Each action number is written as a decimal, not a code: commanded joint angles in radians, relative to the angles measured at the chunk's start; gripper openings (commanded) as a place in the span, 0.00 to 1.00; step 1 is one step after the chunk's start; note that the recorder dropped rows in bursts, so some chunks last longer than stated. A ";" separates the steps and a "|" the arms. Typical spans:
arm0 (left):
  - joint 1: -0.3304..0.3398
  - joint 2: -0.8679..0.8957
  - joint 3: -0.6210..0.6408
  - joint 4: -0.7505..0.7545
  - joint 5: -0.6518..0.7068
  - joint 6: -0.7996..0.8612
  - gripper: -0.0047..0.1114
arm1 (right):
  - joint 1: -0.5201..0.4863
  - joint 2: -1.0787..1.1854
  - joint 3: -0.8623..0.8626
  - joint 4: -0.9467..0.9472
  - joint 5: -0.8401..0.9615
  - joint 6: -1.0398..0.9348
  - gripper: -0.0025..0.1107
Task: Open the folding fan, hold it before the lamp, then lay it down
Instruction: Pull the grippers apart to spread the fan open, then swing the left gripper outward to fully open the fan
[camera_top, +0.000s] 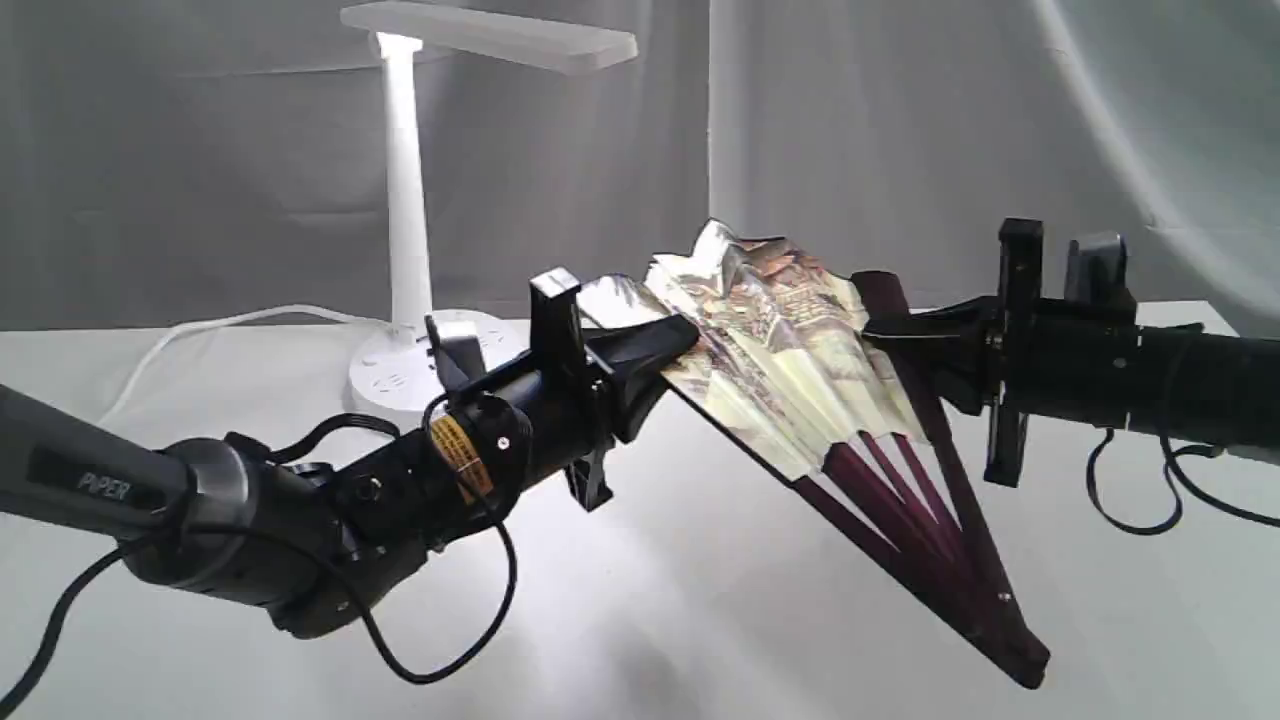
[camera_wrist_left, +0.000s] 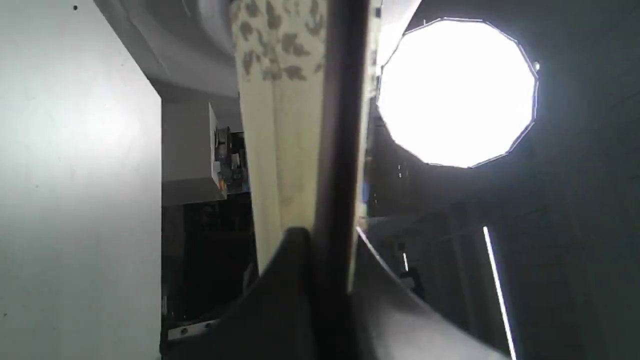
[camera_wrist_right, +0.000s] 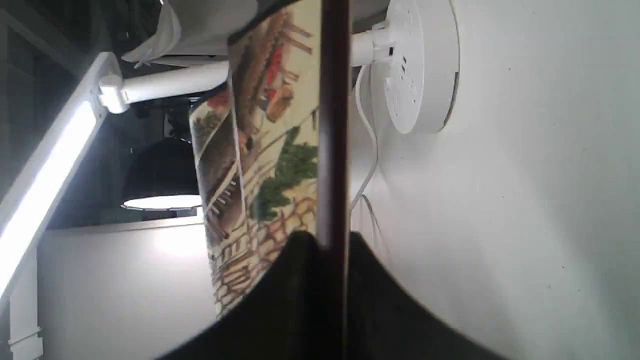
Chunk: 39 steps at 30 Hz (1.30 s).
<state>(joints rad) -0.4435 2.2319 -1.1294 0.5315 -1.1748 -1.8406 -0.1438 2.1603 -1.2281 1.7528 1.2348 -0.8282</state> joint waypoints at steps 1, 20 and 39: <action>0.003 -0.054 0.059 -0.055 -0.046 0.020 0.04 | -0.043 -0.006 0.004 -0.008 -0.014 -0.008 0.02; 0.003 -0.337 0.515 -0.479 -0.046 0.229 0.04 | -0.087 -0.006 0.004 -0.008 -0.014 -0.008 0.02; -0.187 -0.446 0.633 -0.982 -0.046 0.369 0.04 | -0.139 -0.006 0.004 -0.008 -0.014 -0.008 0.02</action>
<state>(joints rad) -0.6021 1.8014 -0.4983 -0.3386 -1.1768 -1.4595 -0.2725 2.1603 -1.2281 1.7659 1.2312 -0.8057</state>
